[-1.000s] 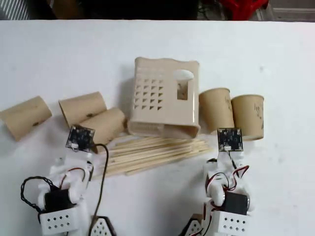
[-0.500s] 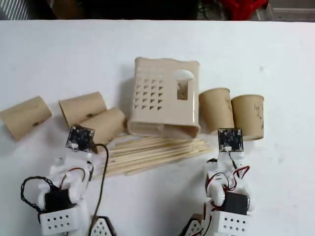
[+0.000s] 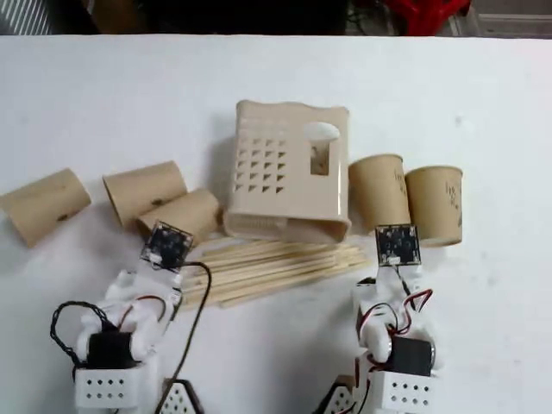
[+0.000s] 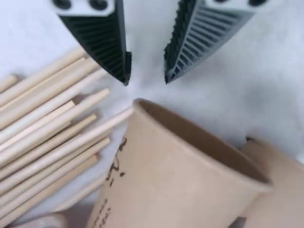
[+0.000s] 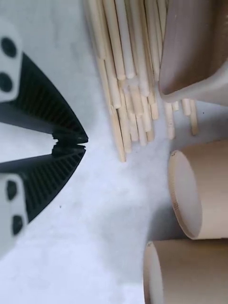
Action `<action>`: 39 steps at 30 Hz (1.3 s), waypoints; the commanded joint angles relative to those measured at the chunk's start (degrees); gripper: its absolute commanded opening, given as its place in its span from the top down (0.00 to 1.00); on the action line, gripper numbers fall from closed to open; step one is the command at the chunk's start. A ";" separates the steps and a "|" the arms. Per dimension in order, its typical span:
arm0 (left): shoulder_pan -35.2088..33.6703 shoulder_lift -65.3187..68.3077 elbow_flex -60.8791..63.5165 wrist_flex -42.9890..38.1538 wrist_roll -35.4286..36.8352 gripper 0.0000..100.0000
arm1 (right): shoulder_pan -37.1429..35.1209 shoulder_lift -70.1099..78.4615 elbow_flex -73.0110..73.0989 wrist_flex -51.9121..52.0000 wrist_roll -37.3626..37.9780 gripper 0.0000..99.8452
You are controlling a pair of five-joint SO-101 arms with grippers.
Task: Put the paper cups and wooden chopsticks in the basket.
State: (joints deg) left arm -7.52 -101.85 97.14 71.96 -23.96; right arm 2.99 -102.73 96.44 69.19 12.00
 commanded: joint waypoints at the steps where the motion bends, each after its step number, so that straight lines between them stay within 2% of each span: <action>1: -5.93 0.31 0.09 -1.49 -0.70 0.87 | -1.01 -0.40 -0.09 -3.12 2.29 0.98; 5: -10.95 0.31 0.09 -9.76 -5.54 0.87 | 1.19 -0.40 -0.26 -7.43 17.41 0.98; 8: -16.04 0.31 0.00 -15.91 -5.80 0.86 | 2.15 -0.40 -1.23 -12.53 28.75 0.98; 10: -17.45 0.57 0.00 -17.58 -5.89 0.86 | 2.77 -0.40 -3.16 -14.37 32.09 0.98; 15: -17.71 0.66 0.00 -16.70 -6.15 0.86 | 2.42 0.40 -12.75 -13.76 23.74 0.98; 19: -18.07 0.66 0.00 -16.53 -6.15 0.86 | 0.31 7.96 -21.36 -14.11 21.27 0.98; 25: -17.80 0.66 0.00 -15.82 -6.15 0.86 | -5.23 40.40 -42.55 -13.49 18.11 0.98; 29: -17.80 0.66 0.00 -14.86 -6.15 0.86 | -8.75 64.22 -62.07 -8.57 13.27 0.98; 32: -17.71 0.66 0.00 -14.68 -6.24 0.86 | -10.15 79.16 -77.45 -3.65 7.74 0.90; 35: -17.71 0.66 0.00 -14.68 -6.24 0.86 | -11.30 91.56 -92.13 0.13 6.51 0.81; 39: -17.89 0.66 0.00 -14.59 -6.24 0.86 | -12.26 105.54 -108.13 3.74 6.15 0.81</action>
State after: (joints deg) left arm -25.10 -101.85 97.14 56.40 -29.67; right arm -8.44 -5.67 2.29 70.59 18.86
